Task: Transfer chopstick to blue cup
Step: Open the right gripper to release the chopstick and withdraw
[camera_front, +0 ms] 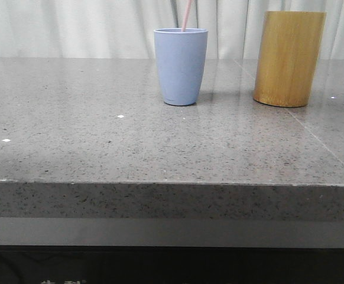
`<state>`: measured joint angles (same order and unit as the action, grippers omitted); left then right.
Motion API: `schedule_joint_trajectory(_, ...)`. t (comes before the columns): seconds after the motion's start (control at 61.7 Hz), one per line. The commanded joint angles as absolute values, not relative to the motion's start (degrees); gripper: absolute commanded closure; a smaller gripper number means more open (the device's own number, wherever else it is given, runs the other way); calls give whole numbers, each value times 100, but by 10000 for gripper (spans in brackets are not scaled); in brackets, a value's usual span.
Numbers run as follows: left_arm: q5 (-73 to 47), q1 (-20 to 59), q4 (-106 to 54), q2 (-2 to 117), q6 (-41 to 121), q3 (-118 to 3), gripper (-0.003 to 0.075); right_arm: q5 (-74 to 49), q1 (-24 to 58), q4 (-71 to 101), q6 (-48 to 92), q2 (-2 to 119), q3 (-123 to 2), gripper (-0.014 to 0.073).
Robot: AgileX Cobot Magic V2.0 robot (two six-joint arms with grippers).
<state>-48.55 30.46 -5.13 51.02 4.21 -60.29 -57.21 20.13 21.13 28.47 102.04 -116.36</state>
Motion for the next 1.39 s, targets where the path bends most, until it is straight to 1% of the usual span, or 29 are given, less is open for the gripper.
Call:
schedule_joint_trajectory(0.0, -4457, 3040, -594, 5058, 414, -6182, 408, -5295, 2008, 2173, 2905, 10096, -11777, 703)
schedule_joint_trajectory(0.195, -4457, 3040, -594, 5058, 414, -6182, 408, -5292, 2014, 2233, 2905, 10320, -11777, 699)
schedule_joint_trajectory(0.276, -4457, 3040, -594, 5058, 414, -6182, 408, -5312, 2014, 2233, 2905, 10360, -11777, 677)
schedule_joint_trajectory(0.373, -4457, 3040, -594, 5058, 414, -6182, 408, -5340, 2014, 2254, 2905, 10377, -11777, 575)
schedule_joint_trajectory(0.454, -4457, 3040, -594, 5058, 414, -6182, 408, -5334, 2014, 2266, 2905, 10377, -11777, 456)
schedule_joint_trajectory(0.503, -4457, 3040, -594, 5058, 414, -6182, 408, -5334, 2014, 2272, 2905, 10377, -11777, 368)
schedule_joint_trajectory(0.567, -4457, 3040, -594, 5058, 414, -6182, 408, -5346, 2014, 2272, 2881, 10369, -11777, 279)
schedule_joint_trajectory(0.616, -4457, 3040, -594, 5058, 414, -6182, 408, -5373, 2014, 2272, 2846, 10333, -11791, 245)
schedule_joint_trajectory(0.811, -4457, 3040, -594, 5058, 414, -6182, 408, -5826, 2003, 2153, 2770, 9955, -11901, 240)
schedule_joint_trajectory(0.892, -4457, 3040, -594, 5058, 414, -6182, 408, -6148, 2003, 1866, 2520, 9704, -11982, 240)
schedule_joint_trajectory(1.102, -4457, 3040, -594, 5058, 414, -6182, 408, -7047, 2003, 619, 531, 8793, -11858, 242)
schedule_joint_trajectory(1.216, -4457, 3040, -594, 5058, 414, -6182, 408, -7092, 2003, 570, 340, 8248, -11309, 242)
schedule_joint_trajectory(1.378, -4457, 3040, -594, 5058, 414, -6182, 408, -6596, 2003, 575, 282, 7172, -9783, 242)
